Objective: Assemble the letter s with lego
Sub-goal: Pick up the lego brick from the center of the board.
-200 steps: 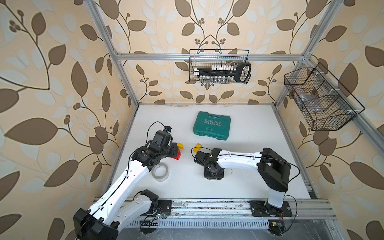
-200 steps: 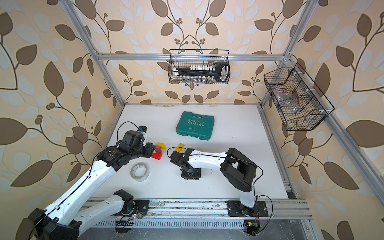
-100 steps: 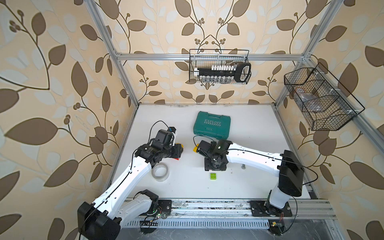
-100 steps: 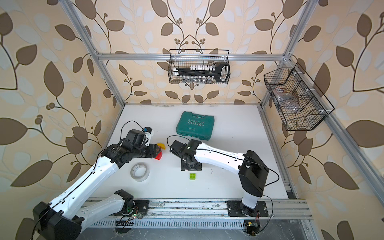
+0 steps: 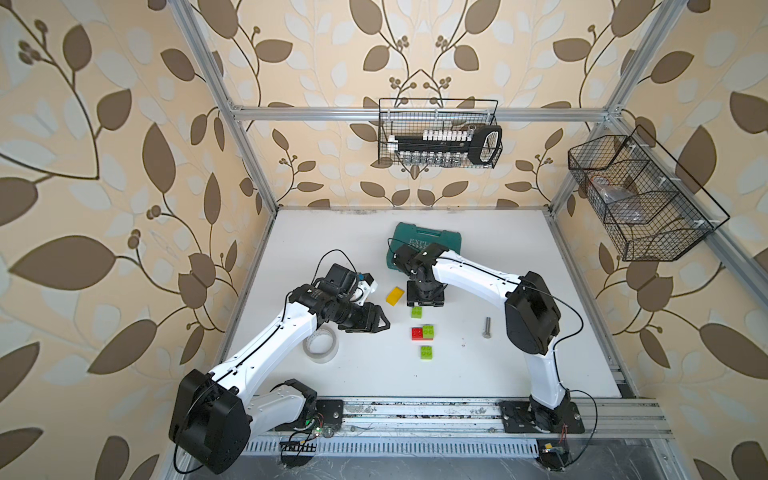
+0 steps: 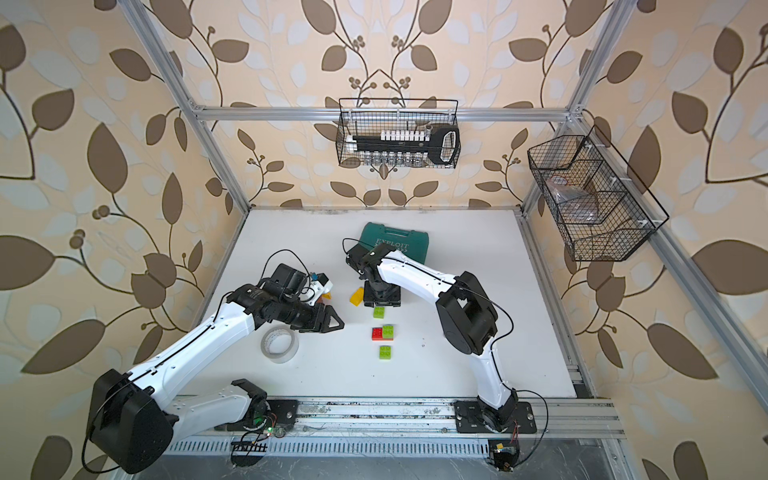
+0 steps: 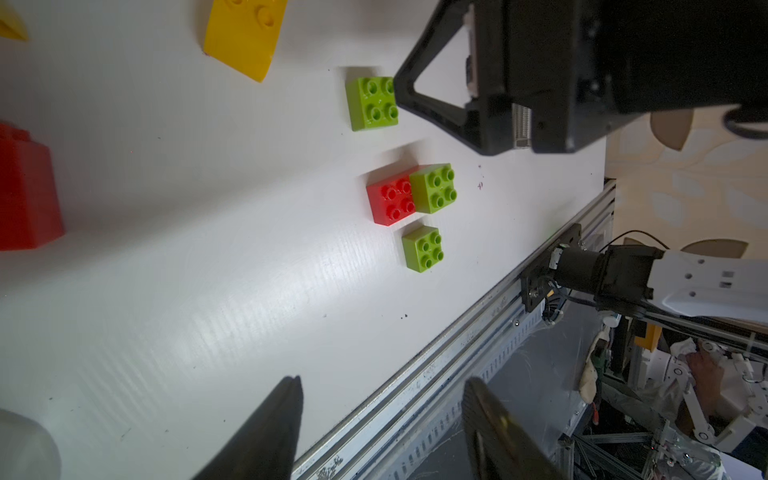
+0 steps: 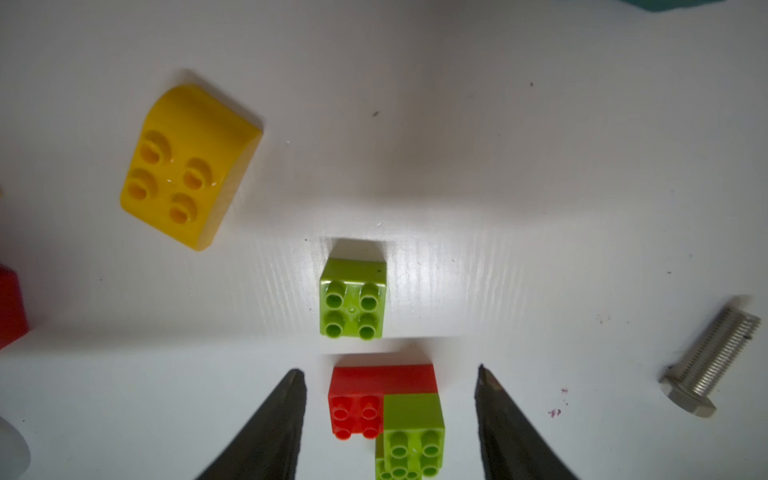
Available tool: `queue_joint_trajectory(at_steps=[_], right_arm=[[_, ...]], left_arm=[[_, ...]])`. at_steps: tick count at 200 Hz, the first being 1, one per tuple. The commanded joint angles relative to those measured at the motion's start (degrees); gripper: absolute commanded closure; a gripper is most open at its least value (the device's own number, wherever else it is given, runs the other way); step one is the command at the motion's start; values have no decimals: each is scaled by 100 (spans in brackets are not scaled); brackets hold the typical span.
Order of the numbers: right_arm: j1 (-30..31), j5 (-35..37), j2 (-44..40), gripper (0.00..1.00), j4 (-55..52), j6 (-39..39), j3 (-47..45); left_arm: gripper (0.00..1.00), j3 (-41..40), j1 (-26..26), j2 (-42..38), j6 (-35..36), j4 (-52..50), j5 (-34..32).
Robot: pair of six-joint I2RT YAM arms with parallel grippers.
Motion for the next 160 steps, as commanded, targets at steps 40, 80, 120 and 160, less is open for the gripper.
queue_joint_trajectory(at_steps=[40, 80, 120, 160], right_arm=[[-34, -134, 494, 42, -206, 186, 261], [-8, -221, 578, 48, -5, 277, 86], [-4, -265, 730, 51, 35, 316, 98], [-6, -275, 765, 59, 98, 387, 76]], left_arm=[[34, -45, -51, -58, 32, 38, 169], [34, -55, -51, -81, 39, 47, 142], [34, -71, -48, -85, 47, 44, 96], [34, -68, -49, -67, 51, 47, 112]])
